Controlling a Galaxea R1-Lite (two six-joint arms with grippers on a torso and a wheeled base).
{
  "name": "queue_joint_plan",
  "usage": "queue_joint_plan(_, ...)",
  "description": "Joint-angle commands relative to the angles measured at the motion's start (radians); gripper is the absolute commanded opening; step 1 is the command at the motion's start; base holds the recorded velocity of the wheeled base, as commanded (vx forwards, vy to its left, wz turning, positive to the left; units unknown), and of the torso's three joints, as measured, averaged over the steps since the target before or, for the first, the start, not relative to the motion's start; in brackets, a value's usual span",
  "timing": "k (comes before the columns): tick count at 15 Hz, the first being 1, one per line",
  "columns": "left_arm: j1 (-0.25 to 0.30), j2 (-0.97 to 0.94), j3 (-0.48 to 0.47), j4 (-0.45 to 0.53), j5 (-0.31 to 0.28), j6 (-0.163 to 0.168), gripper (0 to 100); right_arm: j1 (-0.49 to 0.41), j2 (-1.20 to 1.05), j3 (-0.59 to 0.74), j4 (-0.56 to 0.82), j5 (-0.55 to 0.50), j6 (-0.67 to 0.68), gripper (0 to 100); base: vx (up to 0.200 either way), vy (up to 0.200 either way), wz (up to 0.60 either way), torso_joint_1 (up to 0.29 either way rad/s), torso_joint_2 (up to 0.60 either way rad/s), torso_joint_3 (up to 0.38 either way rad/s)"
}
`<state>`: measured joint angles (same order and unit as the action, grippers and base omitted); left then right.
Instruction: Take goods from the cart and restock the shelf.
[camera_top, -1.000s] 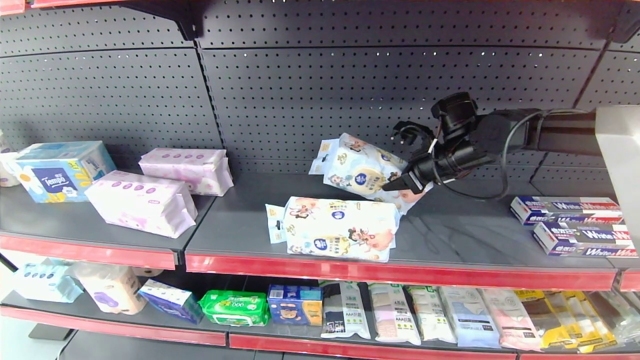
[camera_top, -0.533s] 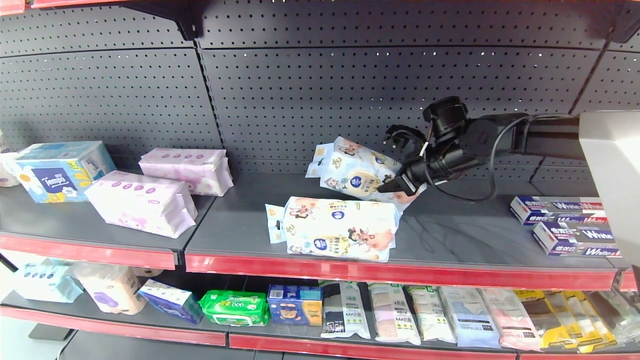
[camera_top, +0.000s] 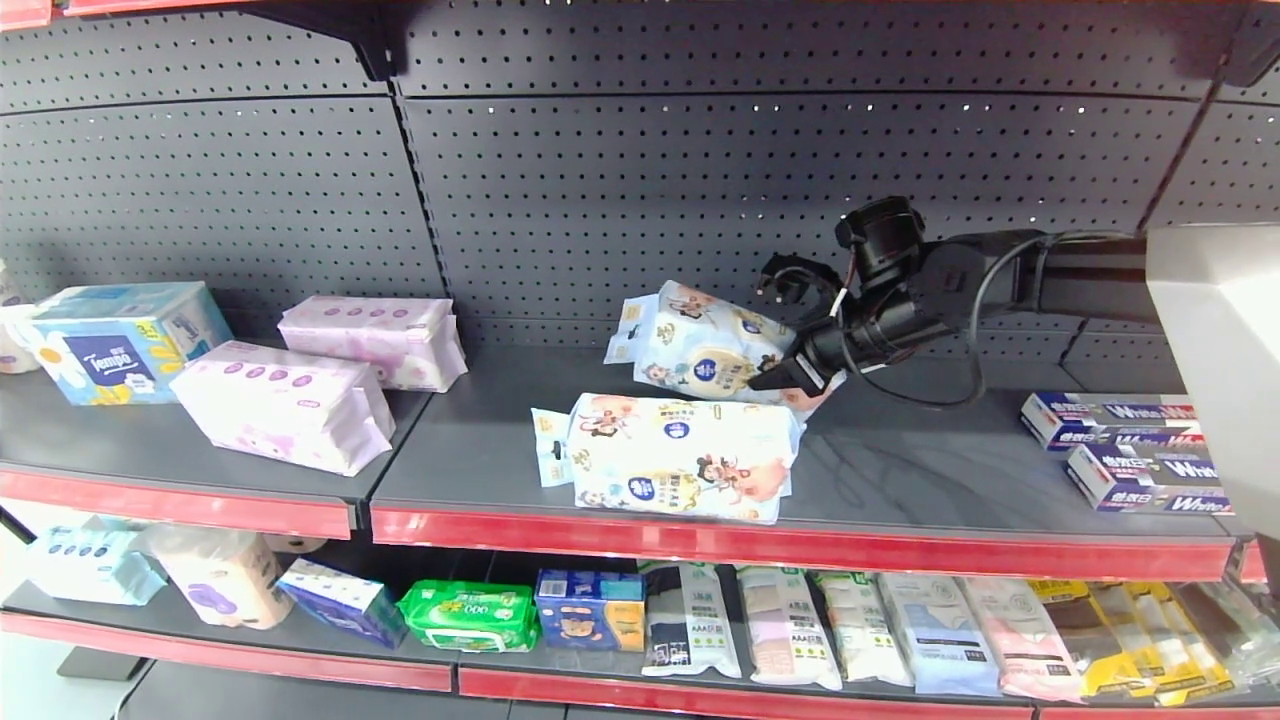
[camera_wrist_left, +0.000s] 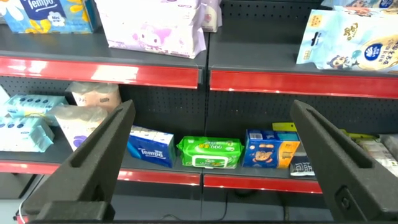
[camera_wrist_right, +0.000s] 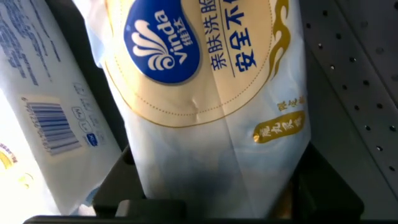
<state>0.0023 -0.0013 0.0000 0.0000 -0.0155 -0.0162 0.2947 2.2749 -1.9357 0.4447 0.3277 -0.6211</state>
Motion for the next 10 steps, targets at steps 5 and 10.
queue_joint_plan(5, 0.001, 0.001, 0.0, 0.0, 0.0, -0.001, 100, 0.023, 0.014, 0.0, 0.0, -0.002, -0.005, 0, 0.0, 0.0, 0.0, 0.0, 0.0, 0.0)
queue_joint_plan(10, 0.001, 0.001, -0.002, 0.0, 0.0, -0.001, 100, 0.027, 0.021, 0.001, -0.014, -0.01, -0.005, 100, 0.0, 0.0, 0.0, 0.0, 0.0, 0.0)
